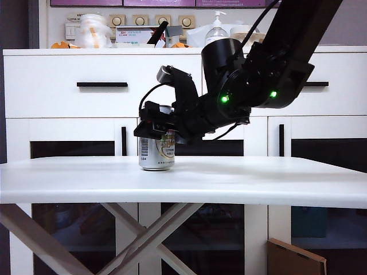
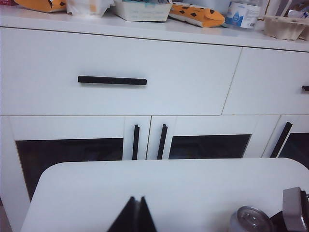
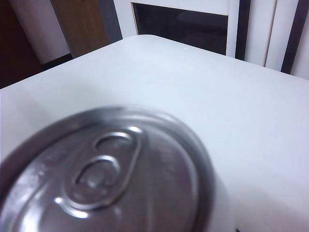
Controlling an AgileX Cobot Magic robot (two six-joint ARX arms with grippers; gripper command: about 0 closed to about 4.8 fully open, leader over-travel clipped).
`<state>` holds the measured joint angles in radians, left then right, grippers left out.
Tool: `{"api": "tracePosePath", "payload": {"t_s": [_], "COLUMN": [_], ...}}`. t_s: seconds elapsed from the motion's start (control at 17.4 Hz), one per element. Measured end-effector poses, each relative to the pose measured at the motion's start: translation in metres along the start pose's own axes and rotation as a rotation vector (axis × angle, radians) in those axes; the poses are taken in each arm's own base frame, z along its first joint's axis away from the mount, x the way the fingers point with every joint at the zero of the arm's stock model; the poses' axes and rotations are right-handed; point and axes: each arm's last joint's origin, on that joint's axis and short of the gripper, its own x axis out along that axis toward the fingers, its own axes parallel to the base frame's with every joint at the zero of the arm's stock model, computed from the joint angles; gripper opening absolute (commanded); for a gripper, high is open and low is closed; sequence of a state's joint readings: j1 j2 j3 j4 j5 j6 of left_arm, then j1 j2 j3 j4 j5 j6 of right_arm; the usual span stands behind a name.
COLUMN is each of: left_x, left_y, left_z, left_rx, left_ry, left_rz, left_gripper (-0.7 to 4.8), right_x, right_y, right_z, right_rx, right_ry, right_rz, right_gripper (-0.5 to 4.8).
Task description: Pick up a can of beer from the white table, open the left drawer, place the beer inside the drawer, and finally close the drawer.
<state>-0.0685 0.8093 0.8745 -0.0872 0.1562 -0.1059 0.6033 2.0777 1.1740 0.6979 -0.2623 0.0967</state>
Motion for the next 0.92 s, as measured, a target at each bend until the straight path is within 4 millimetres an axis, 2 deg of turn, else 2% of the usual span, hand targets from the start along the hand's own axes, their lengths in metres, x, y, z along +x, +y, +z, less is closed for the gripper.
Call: {"api": "tracePosePath", "payload": {"t_s": [0.23, 0.52, 0.69, 0.8, 0.92], "left_x": [0.000, 0.001, 0.003, 0.009, 0.028], "left_y": [0.000, 0.000, 0.000, 0.001, 0.004], "left_z": [0.000, 0.000, 0.002, 0.003, 0.000], "left_rx": [-0.003, -0.076, -0.150, -0.256, -0.559], "left_ry": [0.000, 0.000, -0.022, -0.051, -0.062], "left_rz": [0.000, 0.000, -0.003, -0.011, -0.026], "left_gripper": [-0.06, -0.06, -0.06, -0.06, -0.06], "right_x": [-0.006, -0.034, -0.057, -0.076, -0.103], "right_y": [0.003, 0.015, 0.023, 0.029, 0.037], "right_z": [0.010, 0.064, 0.090, 0.106, 0.132], "right_rx": [0.007, -0.016, -0.008, -0.002, -0.009], "right_ry": [0.022, -0.068, -0.042, -0.024, -0.065], "right_rz": [-0.002, -0.016, -0.034, -0.092, -0.131], "right_gripper": [0.40, 0.40, 0.40, 0.40, 0.39]}}
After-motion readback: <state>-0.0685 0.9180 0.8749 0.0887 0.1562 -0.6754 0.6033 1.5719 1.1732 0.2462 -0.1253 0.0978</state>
